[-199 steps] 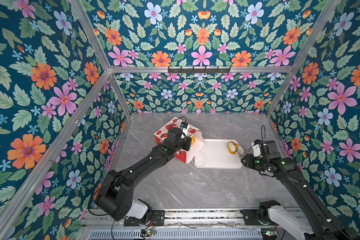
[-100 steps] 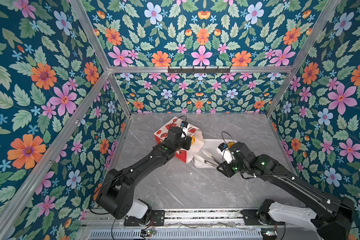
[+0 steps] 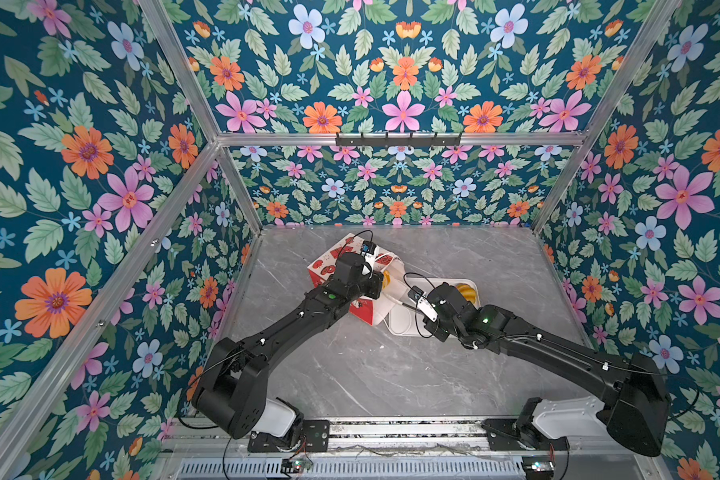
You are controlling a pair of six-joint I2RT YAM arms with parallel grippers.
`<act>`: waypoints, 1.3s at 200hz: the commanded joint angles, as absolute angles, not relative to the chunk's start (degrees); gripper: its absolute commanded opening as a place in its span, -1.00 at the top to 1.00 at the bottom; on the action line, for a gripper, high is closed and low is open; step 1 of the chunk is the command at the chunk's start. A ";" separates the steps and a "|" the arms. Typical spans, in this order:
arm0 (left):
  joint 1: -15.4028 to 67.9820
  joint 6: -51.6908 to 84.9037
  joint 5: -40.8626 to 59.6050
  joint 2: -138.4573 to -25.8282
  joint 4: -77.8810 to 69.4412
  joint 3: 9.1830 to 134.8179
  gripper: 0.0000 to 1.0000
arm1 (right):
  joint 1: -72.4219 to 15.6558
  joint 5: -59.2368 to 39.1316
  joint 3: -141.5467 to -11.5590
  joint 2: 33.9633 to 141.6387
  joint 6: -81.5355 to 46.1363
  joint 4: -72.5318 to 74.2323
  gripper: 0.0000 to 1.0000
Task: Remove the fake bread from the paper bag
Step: 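Move the tongs back into the bag opening toward a pastry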
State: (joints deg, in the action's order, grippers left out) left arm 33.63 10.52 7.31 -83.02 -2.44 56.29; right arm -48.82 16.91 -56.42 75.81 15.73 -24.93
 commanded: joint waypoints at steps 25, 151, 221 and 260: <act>33.57 10.53 7.56 -82.96 -3.44 57.04 1.00 | -49.22 19.16 -55.25 76.72 25.93 -14.95 0.23; 33.40 9.93 8.67 -83.26 -4.66 57.04 1.00 | -51.24 24.43 -57.06 82.12 34.14 -13.59 0.25; 33.05 9.94 9.32 -83.19 -4.66 57.04 1.00 | -51.25 24.29 -59.13 85.61 34.45 -13.82 0.19; 32.96 9.93 9.49 -82.80 -4.66 57.04 1.00 | -51.17 26.20 -60.08 87.99 35.71 -12.15 0.18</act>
